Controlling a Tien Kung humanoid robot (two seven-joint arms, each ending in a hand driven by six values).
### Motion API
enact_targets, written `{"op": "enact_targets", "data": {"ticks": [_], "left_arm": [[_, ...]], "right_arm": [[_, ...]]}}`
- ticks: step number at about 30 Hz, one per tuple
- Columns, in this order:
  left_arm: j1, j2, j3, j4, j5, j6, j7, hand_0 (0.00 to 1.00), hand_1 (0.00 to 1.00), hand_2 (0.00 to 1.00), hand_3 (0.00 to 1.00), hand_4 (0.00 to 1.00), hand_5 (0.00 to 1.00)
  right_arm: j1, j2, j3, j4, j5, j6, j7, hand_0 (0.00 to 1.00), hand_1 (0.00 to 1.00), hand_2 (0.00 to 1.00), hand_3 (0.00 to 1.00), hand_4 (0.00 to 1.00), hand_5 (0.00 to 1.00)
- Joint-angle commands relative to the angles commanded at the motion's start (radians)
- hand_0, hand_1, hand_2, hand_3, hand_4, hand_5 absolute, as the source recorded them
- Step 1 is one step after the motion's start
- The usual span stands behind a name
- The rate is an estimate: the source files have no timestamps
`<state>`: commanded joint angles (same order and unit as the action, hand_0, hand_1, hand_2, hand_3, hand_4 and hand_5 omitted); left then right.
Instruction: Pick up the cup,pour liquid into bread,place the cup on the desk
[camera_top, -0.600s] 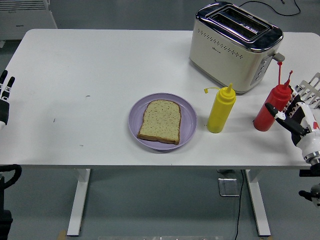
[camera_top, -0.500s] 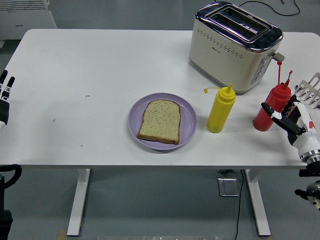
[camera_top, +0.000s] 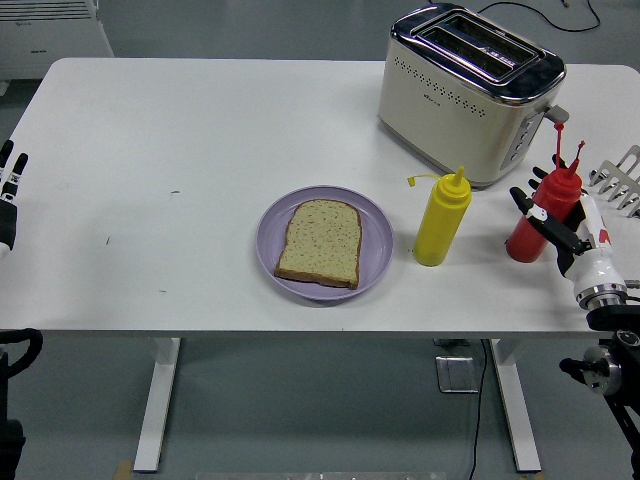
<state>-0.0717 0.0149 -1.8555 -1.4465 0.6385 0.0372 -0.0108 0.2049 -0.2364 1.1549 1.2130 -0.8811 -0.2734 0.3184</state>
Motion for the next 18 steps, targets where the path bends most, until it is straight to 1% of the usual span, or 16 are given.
{"op": "enact_targets", "data": {"ticks": [1, 2, 4, 7, 8, 13, 14, 18], "left_arm": [[0.0, 0.0, 0.0, 0.0, 0.0, 0.0, 0.0, 0.838, 0.857, 0.876, 0.766, 0.666, 0.998], [0.0, 0.0, -0.001, 0.0, 0.0, 0.0, 0.0, 0.838, 0.857, 0.876, 0.766, 0.663, 0.998], [0.001, 0.0, -0.001, 0.0, 0.0, 0.0, 0.0, 0.838, 0.857, 0.876, 0.766, 0.663, 0.998], [0.0, 0.0, -0.001, 0.0, 0.0, 0.0, 0.0, 0.838, 0.857, 0.876, 0.766, 0.663, 0.998], [0.0, 0.0, -0.001, 0.0, 0.0, 0.0, 0.0, 0.839, 0.857, 0.876, 0.766, 0.663, 0.998], [0.0, 0.0, -0.001, 0.001, 0.0, 0.001, -0.001, 0.839, 0.857, 0.876, 0.766, 0.663, 0.998], [0.0, 0.0, -0.001, 0.001, 0.0, 0.001, -0.001, 0.839, 0.857, 0.876, 0.767, 0.663, 0.998], [0.0, 0.0, -0.001, 0.001, 0.0, 0.002, -0.002, 0.839, 0.857, 0.876, 0.767, 0.663, 0.998]], "right_arm": [[0.004, 0.002, -0.007, -0.003, 0.005, -0.008, 0.002, 0.886, 0.78, 0.746, 0.857, 0.906, 0.292], [0.007, 0.003, -0.012, -0.006, 0.008, -0.014, 0.004, 0.815, 0.668, 0.623, 0.739, 0.901, 0.284], [0.014, 0.004, -0.022, -0.01, 0.009, -0.026, 0.001, 0.815, 0.668, 0.623, 0.739, 0.901, 0.284], [0.027, 0.006, -0.039, -0.019, 0.023, -0.06, 0.008, 0.815, 0.668, 0.623, 0.739, 0.901, 0.284], [0.031, 0.007, -0.042, -0.022, 0.027, -0.072, 0.012, 0.72, 0.534, 0.5, 0.581, 0.901, 0.281], [0.051, 0.016, -0.056, -0.039, 0.075, -0.142, 0.042, 0.72, 0.534, 0.5, 0.581, 0.901, 0.281], [0.053, 0.018, -0.059, -0.042, 0.084, -0.155, 0.049, 0.564, 0.379, 0.378, 0.412, 0.879, 0.247], [0.06, 0.026, -0.069, -0.053, 0.123, -0.191, 0.074, 0.564, 0.379, 0.378, 0.412, 0.879, 0.247]]}}
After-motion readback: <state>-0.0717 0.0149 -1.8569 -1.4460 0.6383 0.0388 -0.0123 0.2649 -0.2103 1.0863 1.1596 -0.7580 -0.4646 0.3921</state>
